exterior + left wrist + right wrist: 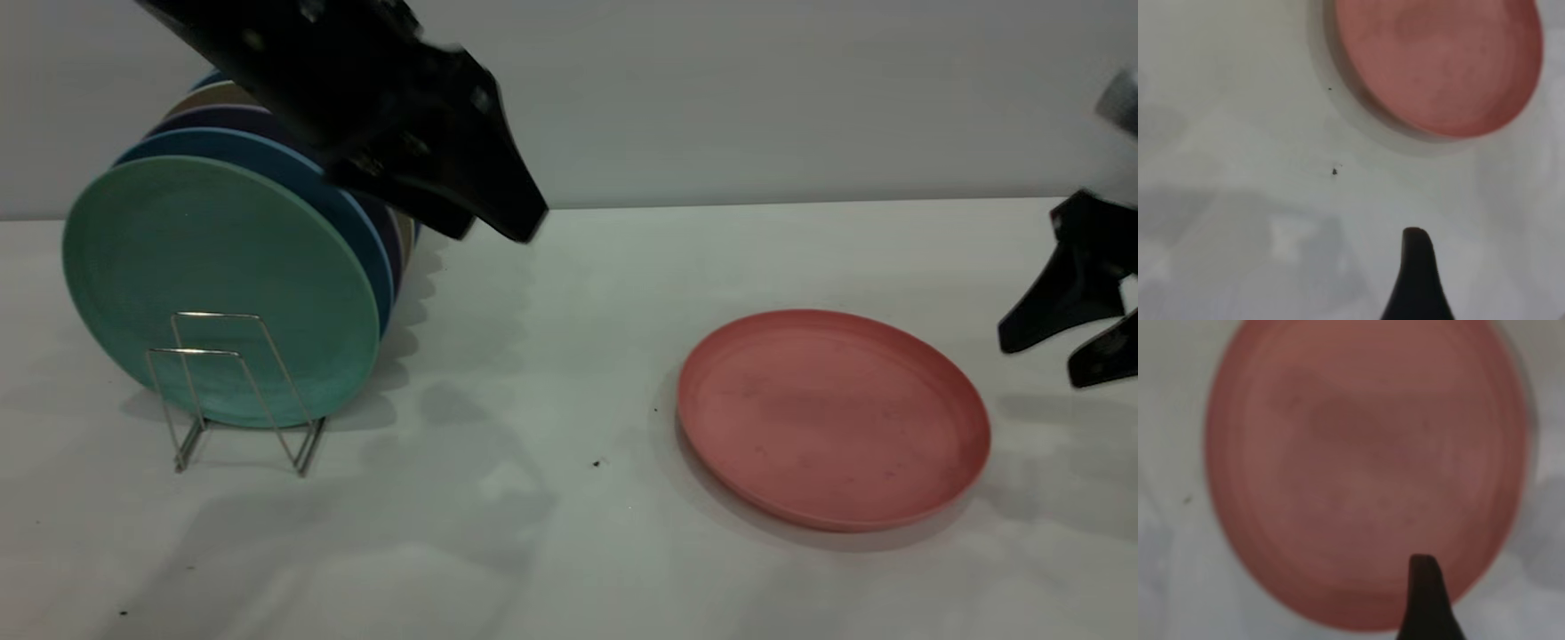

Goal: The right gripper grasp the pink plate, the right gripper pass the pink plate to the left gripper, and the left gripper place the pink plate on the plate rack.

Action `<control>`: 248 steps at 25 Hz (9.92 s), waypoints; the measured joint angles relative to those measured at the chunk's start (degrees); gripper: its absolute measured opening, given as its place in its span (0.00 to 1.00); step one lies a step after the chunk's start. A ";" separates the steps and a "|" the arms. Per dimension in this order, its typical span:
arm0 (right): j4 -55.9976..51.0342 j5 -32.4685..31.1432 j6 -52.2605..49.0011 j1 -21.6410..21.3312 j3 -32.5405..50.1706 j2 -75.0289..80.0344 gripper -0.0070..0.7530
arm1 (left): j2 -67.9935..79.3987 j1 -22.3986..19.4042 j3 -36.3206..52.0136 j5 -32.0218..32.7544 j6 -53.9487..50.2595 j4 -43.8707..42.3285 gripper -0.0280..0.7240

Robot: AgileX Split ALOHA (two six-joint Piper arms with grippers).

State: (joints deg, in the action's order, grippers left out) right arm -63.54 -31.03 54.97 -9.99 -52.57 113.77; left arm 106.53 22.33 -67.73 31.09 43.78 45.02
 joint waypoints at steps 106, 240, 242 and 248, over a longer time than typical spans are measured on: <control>-23.25 -34.52 21.68 0.33 -8.71 -4.66 0.75 | -5.95 -9.98 -2.37 2.24 10.09 2.71 0.21; 16.09 -38.53 -10.63 -1.24 -8.21 -49.43 0.73 | -35.95 -23.92 -2.38 20.37 1.16 -17.33 0.67; 22.61 -38.93 -17.13 -1.24 -7.38 -54.75 0.72 | -37.63 -23.92 -2.38 22.17 -2.19 -17.33 0.67; 38.26 -39.88 -32.07 -1.24 1.77 -70.72 0.69 | -40.31 -23.92 -2.38 25.12 -4.61 -17.39 0.67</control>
State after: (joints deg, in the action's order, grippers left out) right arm -25.28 -70.91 22.90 -11.24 -50.81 43.05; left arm 66.22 -1.59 -70.11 56.21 39.17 27.62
